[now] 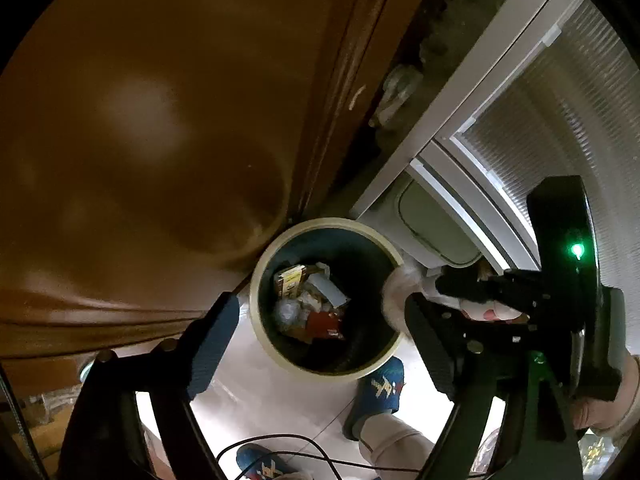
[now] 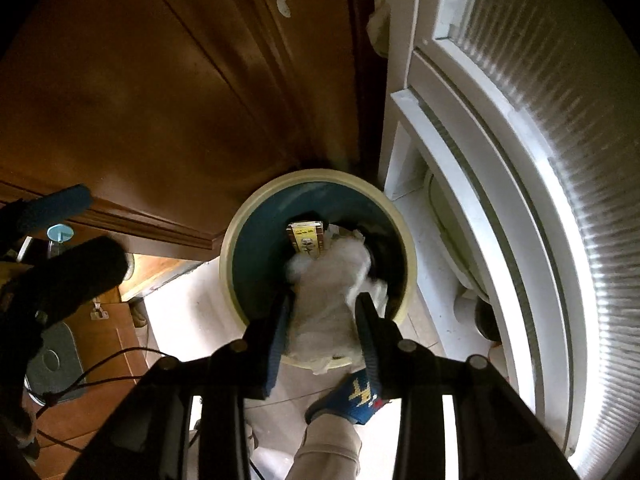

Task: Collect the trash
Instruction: 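Carry both items down over the bin and open both tools, then raise both tools back up to the counter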

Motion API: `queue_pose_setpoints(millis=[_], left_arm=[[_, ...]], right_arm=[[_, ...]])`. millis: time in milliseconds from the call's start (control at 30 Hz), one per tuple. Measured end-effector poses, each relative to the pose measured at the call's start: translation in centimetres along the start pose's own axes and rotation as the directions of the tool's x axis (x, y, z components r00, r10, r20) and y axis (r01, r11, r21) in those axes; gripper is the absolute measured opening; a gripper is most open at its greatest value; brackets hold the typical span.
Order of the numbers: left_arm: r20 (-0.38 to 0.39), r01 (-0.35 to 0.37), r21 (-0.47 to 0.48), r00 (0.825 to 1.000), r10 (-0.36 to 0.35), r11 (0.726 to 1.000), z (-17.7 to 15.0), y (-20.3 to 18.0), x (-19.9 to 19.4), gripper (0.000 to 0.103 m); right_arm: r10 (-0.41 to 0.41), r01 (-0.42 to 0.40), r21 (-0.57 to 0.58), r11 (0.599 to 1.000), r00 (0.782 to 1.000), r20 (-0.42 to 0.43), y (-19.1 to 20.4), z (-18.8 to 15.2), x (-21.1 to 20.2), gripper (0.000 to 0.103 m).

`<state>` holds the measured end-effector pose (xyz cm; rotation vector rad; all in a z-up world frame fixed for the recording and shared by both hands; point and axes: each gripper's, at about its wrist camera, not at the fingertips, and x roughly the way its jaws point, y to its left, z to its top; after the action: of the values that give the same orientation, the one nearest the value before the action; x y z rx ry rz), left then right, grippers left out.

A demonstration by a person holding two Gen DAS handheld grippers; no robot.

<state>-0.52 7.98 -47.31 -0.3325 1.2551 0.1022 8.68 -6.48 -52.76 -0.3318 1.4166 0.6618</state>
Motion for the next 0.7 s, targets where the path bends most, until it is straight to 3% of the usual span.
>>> queue_pose_setpoints(millis=[33, 100, 133, 367, 700], left_arm=[[0.004, -0.006, -0.003, 1.000, 0.006, 1.000, -0.2, 0.2, -0.3, 0.087], [0.009, -0.019, -0.005, 1.000, 0.019, 1.000, -0.6, 0.3, -0.8, 0.088], [0.010, -0.026, -0.004, 1.000, 0.026, 1.000, -0.8, 0.3, -1.2, 0.089], [0.034, -0.056, 0.008, 0.998, 0.056, 0.998, -2.0, -0.1, -3.9, 0.095], [0.119, -0.064, 0.052, 0.991, 0.058, 0.997, -2.2, -1.6, -13.9, 0.102]], right_arm=[[-0.003, 0.003, -0.005, 1.000, 1.000, 0.002, 0.3, 0.1, -0.1, 0.037], [-0.011, 0.012, -0.016, 1.000, 1.000, 0.005, 0.6, 0.2, -0.2, 0.054], [-0.015, 0.015, -0.019, 1.000, 1.000, 0.011, 0.7, 0.2, -0.1, 0.057], [-0.014, 0.013, 0.022, 1.000, 0.999, 0.043, 0.7, 0.3, -2.7, 0.059], [0.014, -0.024, 0.096, 0.995, 0.995, 0.097, 2.0, -1.2, -11.7, 0.060]])
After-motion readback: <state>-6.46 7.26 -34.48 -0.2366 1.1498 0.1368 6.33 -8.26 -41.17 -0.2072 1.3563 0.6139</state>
